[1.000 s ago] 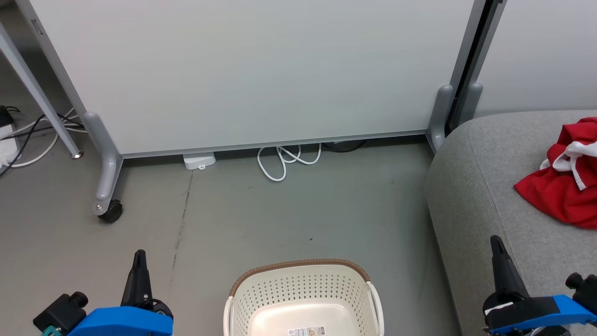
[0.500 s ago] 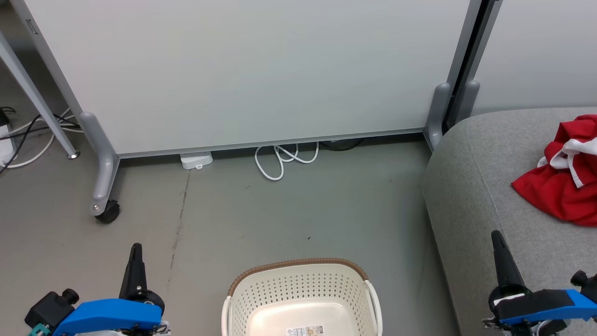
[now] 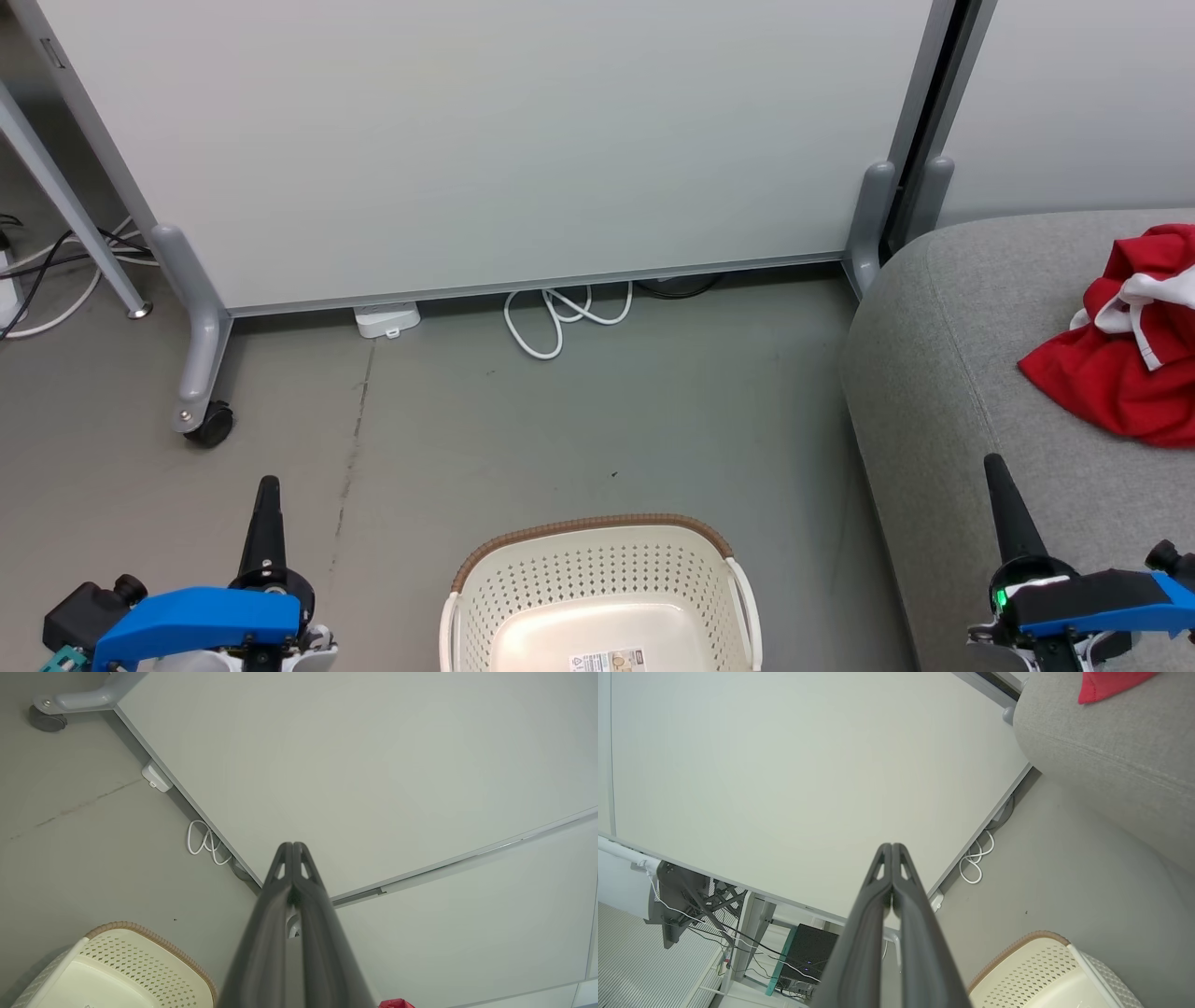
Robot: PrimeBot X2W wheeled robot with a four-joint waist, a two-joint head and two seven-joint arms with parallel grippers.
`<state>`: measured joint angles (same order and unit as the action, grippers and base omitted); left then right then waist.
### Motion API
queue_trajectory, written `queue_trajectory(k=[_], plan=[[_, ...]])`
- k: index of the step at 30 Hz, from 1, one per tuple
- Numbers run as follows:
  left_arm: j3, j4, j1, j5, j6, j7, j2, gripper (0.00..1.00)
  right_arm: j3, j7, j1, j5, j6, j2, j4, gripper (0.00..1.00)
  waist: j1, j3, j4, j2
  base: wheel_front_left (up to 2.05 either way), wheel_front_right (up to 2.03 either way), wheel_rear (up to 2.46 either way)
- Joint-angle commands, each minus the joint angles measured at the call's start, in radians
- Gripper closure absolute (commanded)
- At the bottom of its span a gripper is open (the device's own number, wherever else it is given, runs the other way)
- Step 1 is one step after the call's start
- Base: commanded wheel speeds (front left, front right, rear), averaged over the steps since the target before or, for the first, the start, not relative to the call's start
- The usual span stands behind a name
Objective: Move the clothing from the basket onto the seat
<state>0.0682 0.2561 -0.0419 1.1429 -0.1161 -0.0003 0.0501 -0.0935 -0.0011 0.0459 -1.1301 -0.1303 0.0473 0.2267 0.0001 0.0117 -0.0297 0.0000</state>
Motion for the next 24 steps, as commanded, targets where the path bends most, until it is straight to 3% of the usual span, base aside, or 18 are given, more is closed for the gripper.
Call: queue_trajectory(k=[1, 24], plan=[[0.007, -0.012, -0.025, 0.016, -0.009, 0.006, 0.001, 1.00, -0.003, 0.005, 0.025, -0.020, 0.000, 0.004, -0.005, 1.00, -0.0001, 0.000, 0.000, 0.0000, 0.00, 0.00, 0.00], [0.027, -0.012, -0.049, 0.233, -0.012, 0.060, 0.000, 1.00, -0.012, 0.059, 0.046, -0.241, -0.001, 0.004, 0.006, 1.00, -0.0001, -0.006, 0.013, 0.0000, 0.00, 0.00, 0.00]])
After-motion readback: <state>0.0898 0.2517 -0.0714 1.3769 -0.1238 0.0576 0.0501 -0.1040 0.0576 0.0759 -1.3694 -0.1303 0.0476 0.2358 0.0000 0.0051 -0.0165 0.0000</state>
